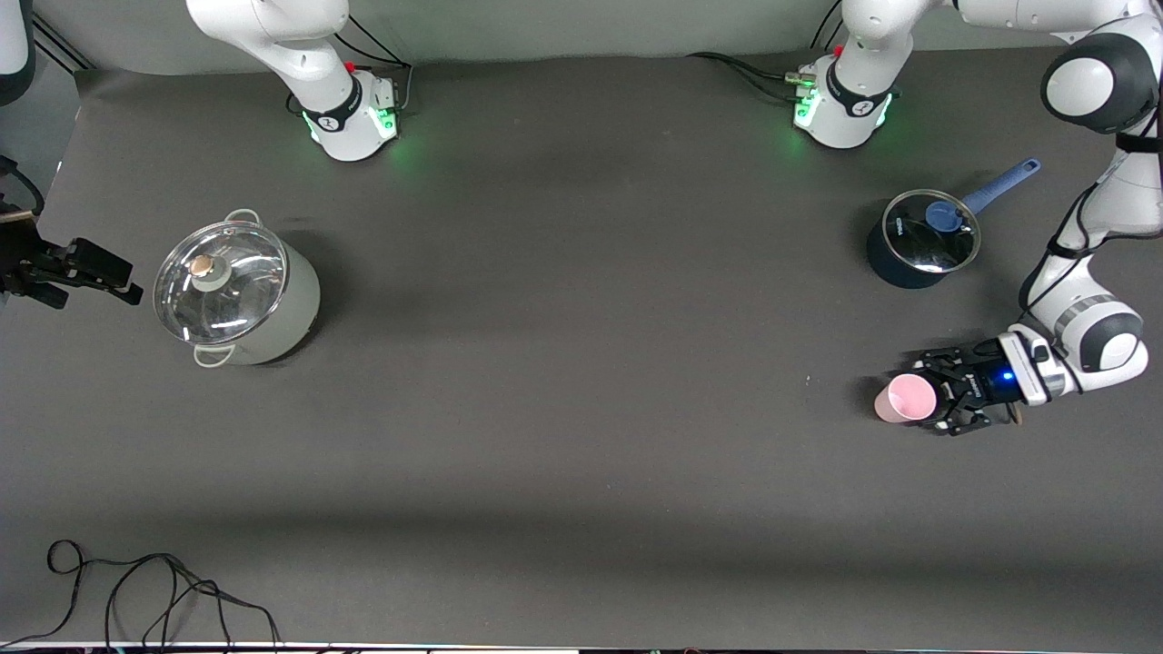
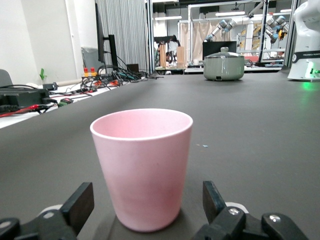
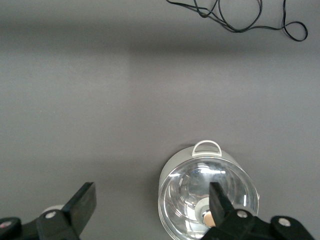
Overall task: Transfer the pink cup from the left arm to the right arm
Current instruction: 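Move the left gripper down around the pink cup and close it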
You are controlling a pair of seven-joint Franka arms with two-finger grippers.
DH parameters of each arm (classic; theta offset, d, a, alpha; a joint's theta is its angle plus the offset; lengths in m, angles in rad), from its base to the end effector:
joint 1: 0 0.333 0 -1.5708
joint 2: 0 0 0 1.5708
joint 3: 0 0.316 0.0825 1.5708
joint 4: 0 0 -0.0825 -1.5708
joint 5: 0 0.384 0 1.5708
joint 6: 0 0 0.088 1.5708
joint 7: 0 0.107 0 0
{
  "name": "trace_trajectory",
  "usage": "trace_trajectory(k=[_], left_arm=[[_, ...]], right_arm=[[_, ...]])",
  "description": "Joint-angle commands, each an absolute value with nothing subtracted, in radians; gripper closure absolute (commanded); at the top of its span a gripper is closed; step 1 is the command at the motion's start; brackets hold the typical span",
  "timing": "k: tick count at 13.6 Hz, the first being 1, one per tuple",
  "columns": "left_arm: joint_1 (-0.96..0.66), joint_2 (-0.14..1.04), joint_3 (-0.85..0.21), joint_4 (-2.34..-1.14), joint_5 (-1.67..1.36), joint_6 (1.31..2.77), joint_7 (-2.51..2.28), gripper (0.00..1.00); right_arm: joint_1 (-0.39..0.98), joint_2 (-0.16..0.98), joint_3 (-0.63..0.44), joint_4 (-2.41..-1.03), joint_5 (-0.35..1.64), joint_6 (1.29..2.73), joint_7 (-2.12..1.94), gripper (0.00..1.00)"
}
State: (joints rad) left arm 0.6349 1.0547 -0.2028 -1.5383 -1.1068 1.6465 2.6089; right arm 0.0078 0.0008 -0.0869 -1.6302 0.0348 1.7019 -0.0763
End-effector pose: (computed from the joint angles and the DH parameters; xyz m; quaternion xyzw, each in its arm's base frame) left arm 0.5887 0.1845 0.0531 0.5686 -0.4964 0.5148 0.4065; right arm 0.5649 -0.0415 0.6077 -0.9992 0.0031 -0.0367 0.0145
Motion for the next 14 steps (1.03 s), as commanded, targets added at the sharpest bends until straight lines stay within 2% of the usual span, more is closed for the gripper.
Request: trace_trajectory(k=[1,5,6,7,8,9,12,14], left_arm=[[0.603,1.074,-0.196,-1.519,-1.152,1.638,2.646,0.02],[0.572,1.086,-0.198,-1.519,-1.187,1.650,2.648,0.04],[0.569,1.088,-0.198,-1.519,-1.193,1.654,2.649,0.14],[0.562,1.089,-0.198,-1.519,-1.198,1.654,2.667,0.51],[0.558,1.089,-0.198,-1.517,-1.204,1.655,2.680,0.94],[0.557,1.089,-0.198,-1.517,-1.215,1.663,2.680,1.00],[0.534,1.086,-0.201,-1.511,-1.221,1.674,2.681,1.00],[0.525,1.085,-0.262,-1.500,-1.232,1.695,2.677,1.00]], right_arm=[[0.015,-0.002,-0.094,-1.615,0.003,1.678,-0.103,0.00],[0.014,-0.005,-0.097,-1.617,-0.012,1.674,-0.159,0.00],[0.014,-0.005,-0.101,-1.617,-0.012,1.674,-0.158,0.00],[0.014,-0.005,-0.104,-1.617,-0.005,1.674,-0.156,0.00],[0.014,-0.003,-0.104,-1.617,-0.003,1.674,-0.158,0.00],[0.015,-0.005,-0.104,-1.615,-0.003,1.674,-0.152,0.00],[0.017,-0.005,-0.103,-1.614,-0.003,1.674,-0.146,0.00],[0.018,-0.005,-0.101,-1.614,-0.003,1.674,-0.144,0.00]])
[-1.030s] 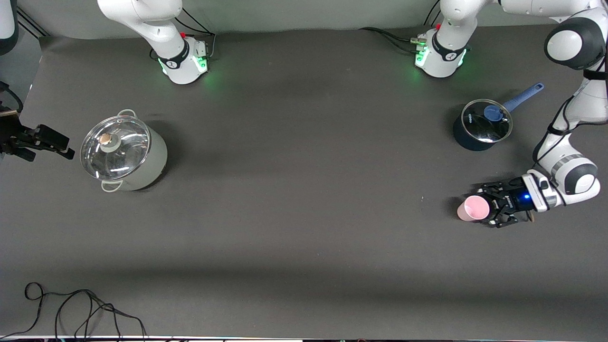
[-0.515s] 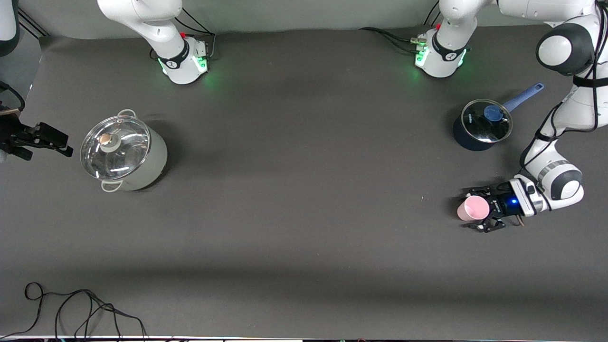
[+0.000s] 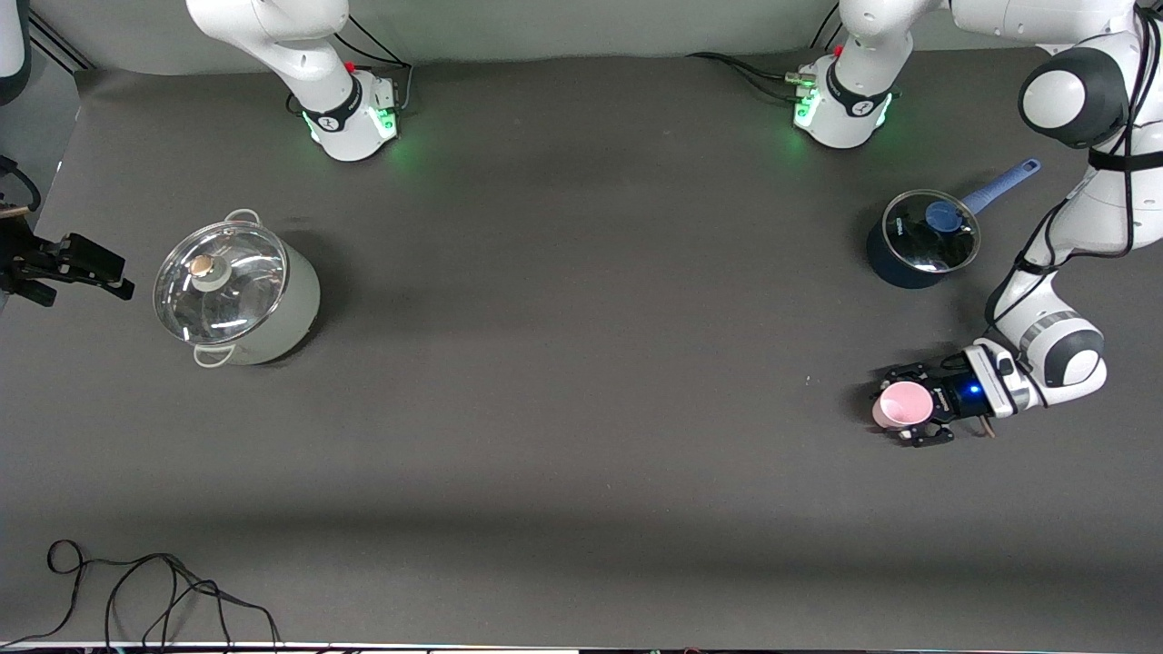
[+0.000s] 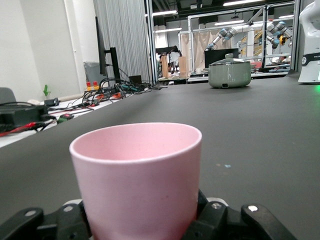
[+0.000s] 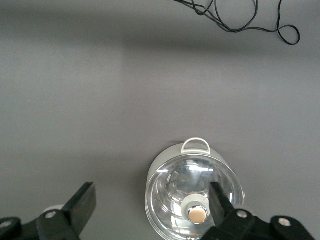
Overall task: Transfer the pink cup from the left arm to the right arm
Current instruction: 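Lift the pink cup with the left gripper toward the table middle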
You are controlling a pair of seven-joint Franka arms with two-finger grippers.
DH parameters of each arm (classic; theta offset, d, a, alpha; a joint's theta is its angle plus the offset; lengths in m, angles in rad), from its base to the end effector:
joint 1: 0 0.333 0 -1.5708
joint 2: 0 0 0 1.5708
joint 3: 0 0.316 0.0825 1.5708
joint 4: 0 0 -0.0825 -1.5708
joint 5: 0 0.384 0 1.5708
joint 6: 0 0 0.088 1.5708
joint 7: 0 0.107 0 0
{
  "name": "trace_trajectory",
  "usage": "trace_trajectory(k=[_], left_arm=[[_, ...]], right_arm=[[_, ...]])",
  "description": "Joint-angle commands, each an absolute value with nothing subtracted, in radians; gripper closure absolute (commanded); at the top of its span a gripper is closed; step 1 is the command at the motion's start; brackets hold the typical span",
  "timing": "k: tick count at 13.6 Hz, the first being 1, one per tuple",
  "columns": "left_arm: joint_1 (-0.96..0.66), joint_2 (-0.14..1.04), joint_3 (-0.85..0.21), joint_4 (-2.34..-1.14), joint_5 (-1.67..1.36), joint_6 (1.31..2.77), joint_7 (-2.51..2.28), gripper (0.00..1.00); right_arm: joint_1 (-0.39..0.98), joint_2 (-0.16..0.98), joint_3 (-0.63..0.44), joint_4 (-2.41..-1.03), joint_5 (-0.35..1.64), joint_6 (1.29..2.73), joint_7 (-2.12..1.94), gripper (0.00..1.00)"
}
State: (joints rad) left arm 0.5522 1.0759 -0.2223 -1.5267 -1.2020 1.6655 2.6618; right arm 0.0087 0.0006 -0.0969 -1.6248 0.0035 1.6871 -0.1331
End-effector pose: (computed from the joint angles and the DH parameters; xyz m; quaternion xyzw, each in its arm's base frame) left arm 0.6131 0.1274 0.0512 0.5413 -0.4984 0.5424 0.4055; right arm 0.5629 -0.0494 0.6090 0.9993 0.0223 0.0308 0.0017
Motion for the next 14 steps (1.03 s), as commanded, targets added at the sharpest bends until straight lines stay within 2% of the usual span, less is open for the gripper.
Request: trace_trajectory(k=[1,4,7,10,14], left_arm=[[0.525,1.081,-0.302,-1.499,-1.241,1.735,2.671,1.00],[0.483,1.083,-0.443,-1.441,-1.241,1.880,2.611,1.00],[0.335,1.081,-0.478,-1.346,-1.326,2.024,2.493,1.00],[0.192,1.081,-0.518,-1.241,-1.399,2.231,2.390,1.00],[0.101,1.077,-0.673,-1.163,-1.399,2.523,2.301,1.00]], right_arm=[[0.018,-0.005,-0.100,-1.614,-0.003,1.674,-0.144,0.00],[0.020,-0.005,-0.094,-1.614,-0.003,1.648,-0.147,0.00],[0.020,-0.005,-0.092,-1.614,-0.003,1.646,-0.147,0.00],[0.020,-0.005,-0.092,-1.614,-0.003,1.646,-0.146,0.00],[0.020,-0.005,-0.092,-1.609,-0.003,1.646,-0.144,0.00]])
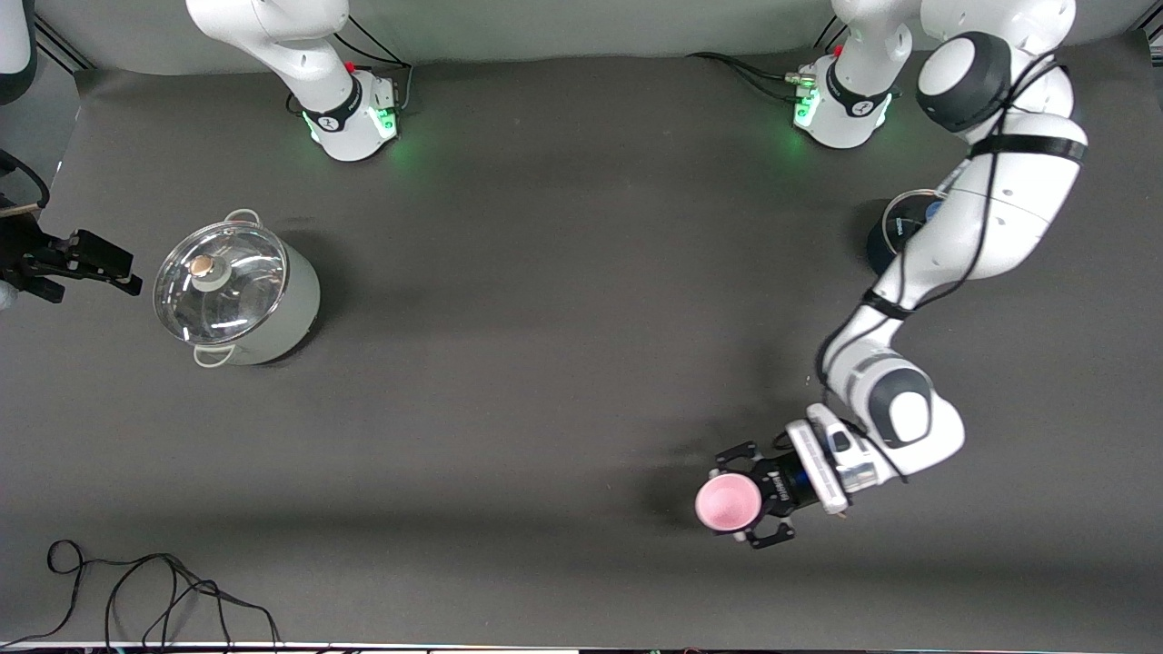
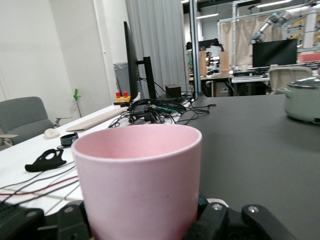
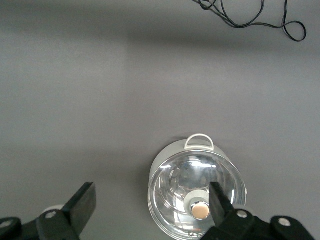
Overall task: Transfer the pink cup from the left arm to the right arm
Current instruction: 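Lift the pink cup with the left gripper toward the table middle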
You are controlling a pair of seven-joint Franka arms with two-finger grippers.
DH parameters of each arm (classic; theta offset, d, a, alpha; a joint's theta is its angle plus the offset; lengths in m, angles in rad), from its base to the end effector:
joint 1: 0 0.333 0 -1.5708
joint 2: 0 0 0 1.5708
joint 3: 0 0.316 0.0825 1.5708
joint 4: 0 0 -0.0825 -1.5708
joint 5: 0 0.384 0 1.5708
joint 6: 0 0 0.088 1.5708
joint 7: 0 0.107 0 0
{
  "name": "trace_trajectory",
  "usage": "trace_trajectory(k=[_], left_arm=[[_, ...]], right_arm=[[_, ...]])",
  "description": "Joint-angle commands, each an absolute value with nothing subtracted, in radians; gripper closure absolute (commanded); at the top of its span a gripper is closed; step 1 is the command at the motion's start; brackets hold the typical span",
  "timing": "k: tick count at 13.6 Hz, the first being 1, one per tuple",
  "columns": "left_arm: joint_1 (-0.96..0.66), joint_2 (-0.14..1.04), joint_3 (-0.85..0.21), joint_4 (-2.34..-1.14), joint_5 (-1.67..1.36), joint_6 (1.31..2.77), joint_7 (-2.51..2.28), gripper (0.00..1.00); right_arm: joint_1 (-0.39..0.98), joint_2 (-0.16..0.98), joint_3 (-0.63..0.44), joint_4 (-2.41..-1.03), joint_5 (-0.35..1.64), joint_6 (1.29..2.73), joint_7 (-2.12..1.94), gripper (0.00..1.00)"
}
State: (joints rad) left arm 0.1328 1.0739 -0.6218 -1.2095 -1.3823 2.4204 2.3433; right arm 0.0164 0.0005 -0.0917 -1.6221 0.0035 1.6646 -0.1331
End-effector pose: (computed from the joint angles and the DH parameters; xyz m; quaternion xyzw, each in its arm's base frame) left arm 0.7522 -0.2219 0.2228 0.5976 -0.4558 0.5654 0.3398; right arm 0.5613 -0.0420 0.6083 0.9994 0.0288 0.0211 0.0005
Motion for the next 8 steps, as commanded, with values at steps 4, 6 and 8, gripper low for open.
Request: trace_trajectory(k=[4,6,8], left_arm=[[-0.055,1.072,-0.752,-1.039,-1.397,2.783,2.176,1.00],[-0.167,1.068,-0.753,-0.955,-1.393,2.934,2.085,1.00],[-0.245,1.068,-0.755,-0.901,-1.391,3.009,2.043,1.00]], right_arm=[[0.021,-0.006,-0.091,-1.609,-0.003,1.632,-0.144,0.00],[0.021,-0.006,-0.087,-1.609,-0.003,1.632,-0.144,0.00],[0.021,-0.006,-0.087,-1.609,-0.003,1.632,-0.144,0.00]])
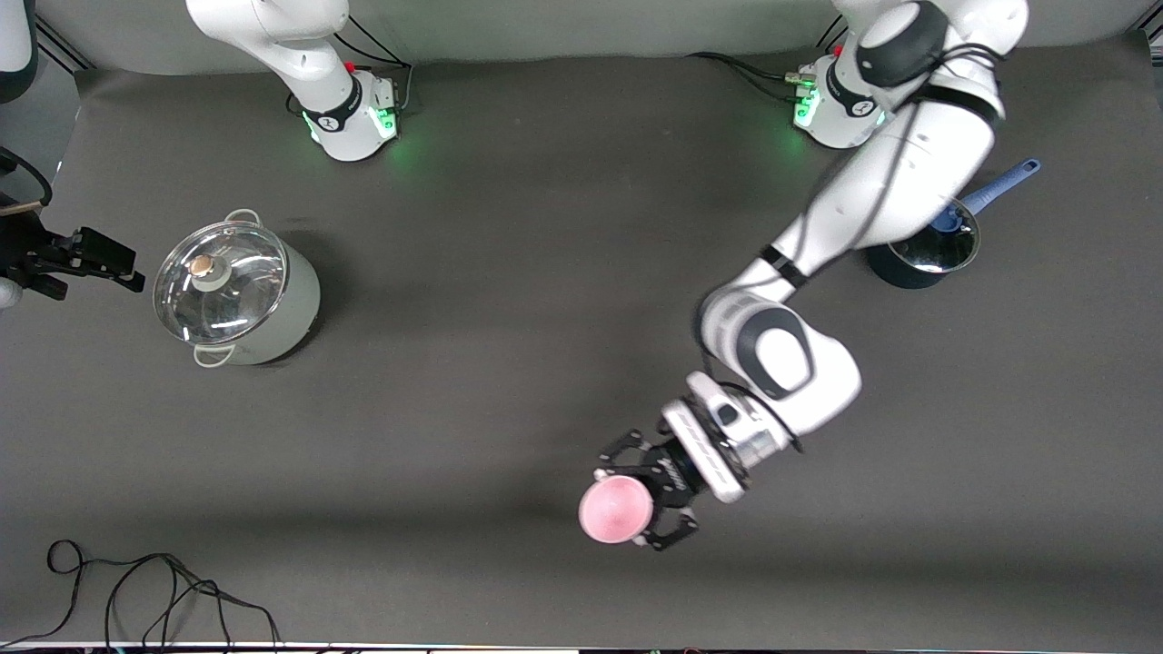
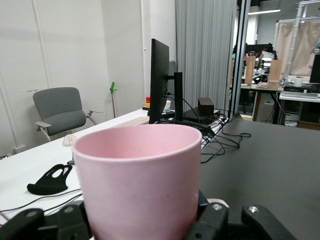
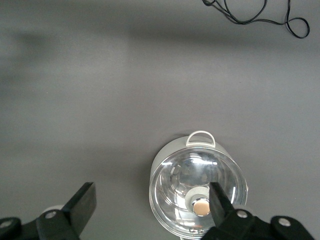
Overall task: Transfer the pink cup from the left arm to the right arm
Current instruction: 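Lift the pink cup with the left gripper toward the table middle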
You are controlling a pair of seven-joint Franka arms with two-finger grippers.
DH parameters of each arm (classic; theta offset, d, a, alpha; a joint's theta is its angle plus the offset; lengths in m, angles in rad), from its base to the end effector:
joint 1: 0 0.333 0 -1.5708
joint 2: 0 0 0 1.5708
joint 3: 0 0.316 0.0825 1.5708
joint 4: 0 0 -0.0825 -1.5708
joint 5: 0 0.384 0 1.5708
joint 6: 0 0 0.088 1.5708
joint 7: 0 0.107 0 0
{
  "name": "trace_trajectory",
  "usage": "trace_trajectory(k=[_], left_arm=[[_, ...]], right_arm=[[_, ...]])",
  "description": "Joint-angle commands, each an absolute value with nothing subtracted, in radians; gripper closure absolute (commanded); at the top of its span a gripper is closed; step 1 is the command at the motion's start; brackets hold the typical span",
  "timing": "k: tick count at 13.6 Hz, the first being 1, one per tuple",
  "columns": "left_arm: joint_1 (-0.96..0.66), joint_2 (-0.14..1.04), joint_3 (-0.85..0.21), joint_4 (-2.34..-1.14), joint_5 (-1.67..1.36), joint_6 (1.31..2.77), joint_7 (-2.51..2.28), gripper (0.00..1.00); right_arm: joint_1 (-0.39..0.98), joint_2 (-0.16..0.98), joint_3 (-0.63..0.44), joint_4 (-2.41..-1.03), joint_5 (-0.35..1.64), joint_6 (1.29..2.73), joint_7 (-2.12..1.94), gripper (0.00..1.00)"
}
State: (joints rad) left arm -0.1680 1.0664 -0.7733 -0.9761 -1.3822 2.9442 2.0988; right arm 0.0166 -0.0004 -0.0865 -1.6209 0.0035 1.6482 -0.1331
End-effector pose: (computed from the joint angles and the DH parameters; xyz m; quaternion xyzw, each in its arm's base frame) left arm 0.7149 -0.3926 0.3404 0.6697 -0.3579 0.5733 0.3079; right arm 0.5596 -0.0388 0.6078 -0.9994 -0.0315 -0.0140 0.0004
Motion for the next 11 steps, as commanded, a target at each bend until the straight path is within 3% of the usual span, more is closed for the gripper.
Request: trace_trajectory(k=[1,4,11], left_arm=[[-0.276,1.066,-0.758,-0.891,-1.391,3.046,2.022,1.00],[-0.408,1.045,-0.750,-0.835,-1.387,3.210,1.950,1.00],[-0.586,1.032,-0.747,-0.770,-1.362,3.393,1.936,1.00]], right_arm=[[0.021,-0.006,-0.087,-1.609,-0.003,1.632,-0.144,0.00],[0.021,-0.006,-0.087,-1.609,-0.002,1.632,-0.144,0.00],[0.021,0.000,-0.087,-1.609,-0.002,1.632,-0.143,0.00]])
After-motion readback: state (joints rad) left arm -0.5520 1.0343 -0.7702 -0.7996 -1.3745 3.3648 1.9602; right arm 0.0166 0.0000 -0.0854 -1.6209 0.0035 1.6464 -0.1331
